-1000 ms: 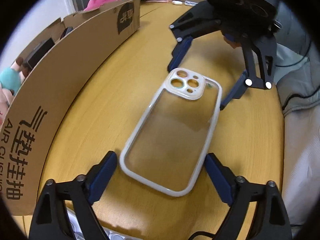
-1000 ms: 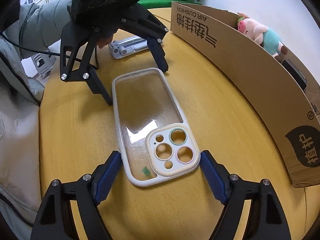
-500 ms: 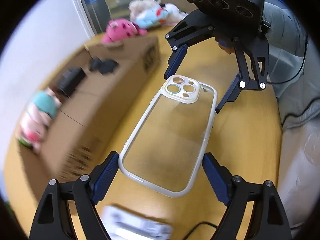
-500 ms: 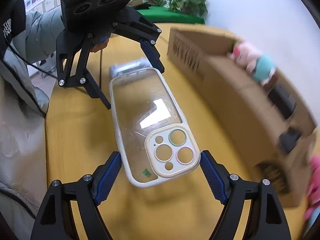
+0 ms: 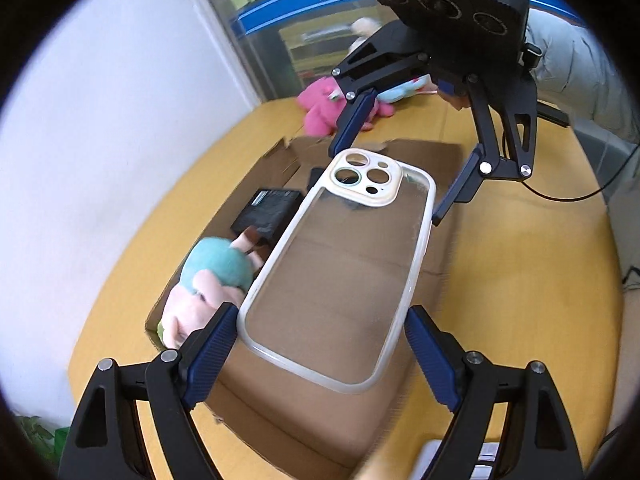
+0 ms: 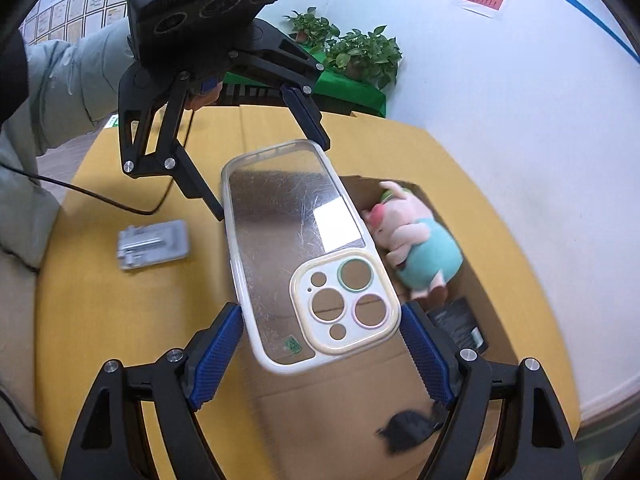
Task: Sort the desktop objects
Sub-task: 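Carry the phone case with both grippers and lower it into the box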
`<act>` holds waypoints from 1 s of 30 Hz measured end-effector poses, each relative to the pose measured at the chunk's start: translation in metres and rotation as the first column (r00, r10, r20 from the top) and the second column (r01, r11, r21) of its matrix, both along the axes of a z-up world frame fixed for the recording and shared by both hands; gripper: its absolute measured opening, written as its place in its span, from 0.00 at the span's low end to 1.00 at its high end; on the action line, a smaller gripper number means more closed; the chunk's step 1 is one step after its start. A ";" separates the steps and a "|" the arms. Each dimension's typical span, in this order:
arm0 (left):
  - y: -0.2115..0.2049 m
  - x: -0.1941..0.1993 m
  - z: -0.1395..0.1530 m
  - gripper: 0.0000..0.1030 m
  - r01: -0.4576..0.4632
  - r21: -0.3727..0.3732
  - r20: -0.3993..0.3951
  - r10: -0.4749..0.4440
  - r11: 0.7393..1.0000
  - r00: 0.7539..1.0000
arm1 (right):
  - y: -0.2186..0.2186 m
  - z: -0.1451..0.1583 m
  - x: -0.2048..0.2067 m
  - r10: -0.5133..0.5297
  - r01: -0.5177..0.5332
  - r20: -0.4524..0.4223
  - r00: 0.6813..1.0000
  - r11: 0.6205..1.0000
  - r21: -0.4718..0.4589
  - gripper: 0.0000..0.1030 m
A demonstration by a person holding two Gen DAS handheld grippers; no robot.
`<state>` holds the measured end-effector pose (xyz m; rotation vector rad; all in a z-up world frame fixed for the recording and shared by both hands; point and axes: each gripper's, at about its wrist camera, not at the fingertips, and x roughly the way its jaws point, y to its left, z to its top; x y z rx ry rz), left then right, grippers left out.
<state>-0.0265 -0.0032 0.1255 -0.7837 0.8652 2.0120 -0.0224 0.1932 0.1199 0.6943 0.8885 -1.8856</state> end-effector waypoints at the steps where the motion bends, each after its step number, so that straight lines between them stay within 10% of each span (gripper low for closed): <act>1: -0.001 -0.011 -0.005 0.82 -0.005 -0.003 0.012 0.005 1.000 1.000 | -0.002 -0.002 -0.007 0.002 -0.002 0.006 1.000 1.000 0.004 0.77; 20: 0.011 -0.147 -0.154 0.84 -0.082 -0.324 0.321 0.191 0.943 0.928 | -0.044 -0.147 -0.140 -0.055 0.032 0.296 0.954 0.996 0.082 0.78; 30: -0.016 -0.124 -0.107 0.84 -0.247 -0.186 0.254 0.290 0.951 0.923 | -0.038 -0.136 -0.129 -0.147 0.135 0.323 0.935 0.989 0.062 0.81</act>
